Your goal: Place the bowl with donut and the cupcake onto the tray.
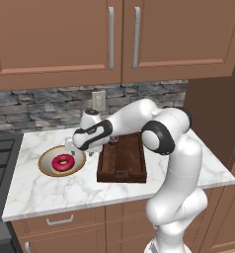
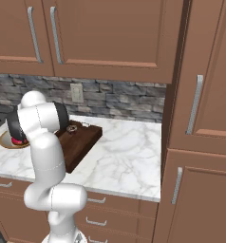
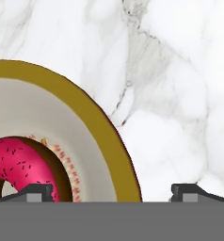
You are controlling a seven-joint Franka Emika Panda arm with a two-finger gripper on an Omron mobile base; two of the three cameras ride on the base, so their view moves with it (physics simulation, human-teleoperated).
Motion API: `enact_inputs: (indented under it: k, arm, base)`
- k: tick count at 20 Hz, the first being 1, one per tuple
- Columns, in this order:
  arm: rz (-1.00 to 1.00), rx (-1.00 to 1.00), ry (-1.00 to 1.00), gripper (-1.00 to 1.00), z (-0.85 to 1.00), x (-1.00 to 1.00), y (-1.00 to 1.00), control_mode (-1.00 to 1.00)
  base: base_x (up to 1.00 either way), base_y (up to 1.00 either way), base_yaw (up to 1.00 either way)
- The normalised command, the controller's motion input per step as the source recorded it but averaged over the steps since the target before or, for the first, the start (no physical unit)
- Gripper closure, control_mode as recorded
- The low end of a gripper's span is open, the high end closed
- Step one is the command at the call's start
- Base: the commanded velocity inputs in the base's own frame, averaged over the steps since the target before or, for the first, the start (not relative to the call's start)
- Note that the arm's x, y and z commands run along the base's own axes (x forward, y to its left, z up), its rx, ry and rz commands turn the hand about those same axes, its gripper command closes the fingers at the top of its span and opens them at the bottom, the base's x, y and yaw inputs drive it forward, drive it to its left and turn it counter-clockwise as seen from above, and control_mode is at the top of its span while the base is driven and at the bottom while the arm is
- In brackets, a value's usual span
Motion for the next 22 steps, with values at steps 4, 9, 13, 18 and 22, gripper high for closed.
enact_inputs:
  k: [4, 9, 13, 18, 22]
  arm:
    - [0.00, 0.00, -0.03, -1.00, 0.00, 0.00, 0.00, -1.00]
    - [0.04, 0.02, -0.06, -1.00, 0.00, 0.05, 0.01, -1.00]
    - [0.13, 0.03, -0.01, -1.00, -0.04, 0.17, 0.02, -1.00]
    - [0.16, 0.03, 0.00, -1.00, -0.07, 0.08, 0.00, -1.00]
    - [0.13, 0.00, 0.00, -1.00, -0.19, 0.13, 0.00, -1.00]
  base:
    - [0.00, 0.00, 0.00]
    - [0.00, 0.00, 0.00]
    - [0.00, 0.00, 0.00]
    - [0.00, 0.00, 0.00]
    - [0.00, 0.00, 0.00]
